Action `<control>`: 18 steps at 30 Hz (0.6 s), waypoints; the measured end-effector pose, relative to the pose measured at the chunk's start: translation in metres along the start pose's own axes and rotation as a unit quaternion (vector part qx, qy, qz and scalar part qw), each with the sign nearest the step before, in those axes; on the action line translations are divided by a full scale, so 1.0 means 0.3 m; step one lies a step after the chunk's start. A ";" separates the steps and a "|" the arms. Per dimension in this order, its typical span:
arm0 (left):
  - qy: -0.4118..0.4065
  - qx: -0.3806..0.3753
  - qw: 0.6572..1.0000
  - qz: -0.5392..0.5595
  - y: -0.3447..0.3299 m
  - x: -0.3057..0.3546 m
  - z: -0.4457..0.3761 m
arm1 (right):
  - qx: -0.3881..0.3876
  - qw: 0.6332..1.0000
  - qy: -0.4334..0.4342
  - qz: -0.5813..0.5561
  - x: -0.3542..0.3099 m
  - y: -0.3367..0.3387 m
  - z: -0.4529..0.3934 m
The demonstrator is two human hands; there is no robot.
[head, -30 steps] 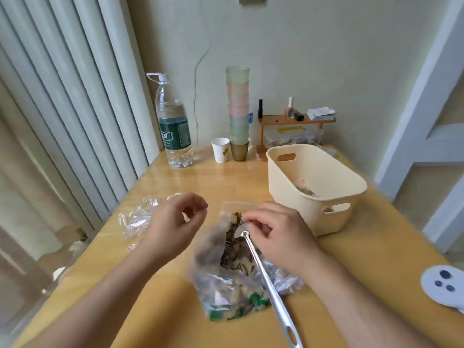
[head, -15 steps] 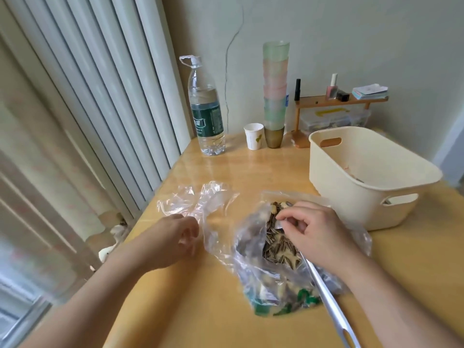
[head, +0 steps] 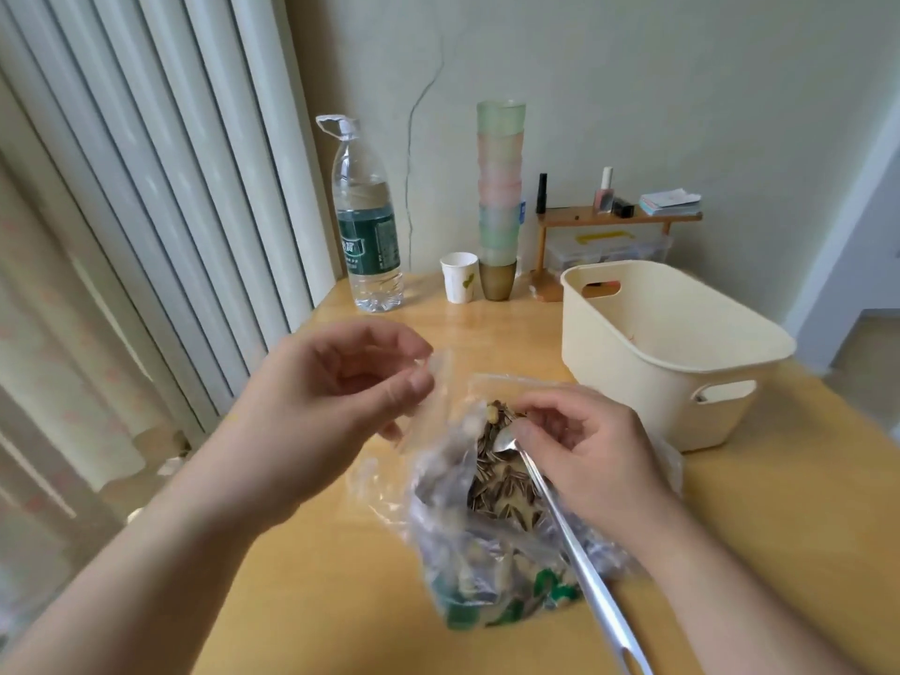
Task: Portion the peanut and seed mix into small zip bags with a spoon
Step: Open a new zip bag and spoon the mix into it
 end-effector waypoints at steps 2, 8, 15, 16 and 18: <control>0.053 -0.050 0.987 0.144 -0.086 -0.063 -0.052 | -0.047 0.985 -0.060 -0.154 -0.029 0.009 -0.002; 0.157 -0.062 0.947 0.273 -0.181 -0.278 -0.173 | -0.011 0.940 -0.153 -0.304 -0.042 0.039 -0.019; 0.187 -0.013 0.927 0.324 -0.170 -0.325 -0.138 | 0.067 0.953 -0.172 -0.240 -0.025 0.034 -0.033; 0.199 -0.012 0.917 0.347 -0.173 -0.322 -0.129 | 0.065 0.954 -0.171 -0.240 -0.026 0.030 -0.032; 0.208 -0.016 0.906 0.368 -0.176 -0.318 -0.119 | 0.063 0.949 -0.174 -0.255 -0.026 0.024 -0.028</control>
Point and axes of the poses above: each hand's wrist, its own z-axis away from the middle knuckle, its own y-axis out of the back of the hand, x = y × z, the point moved 1 cm from there along -z, towards the middle knuckle, and after that the axes turned 9 degrees about z, right-handed, at the moved point
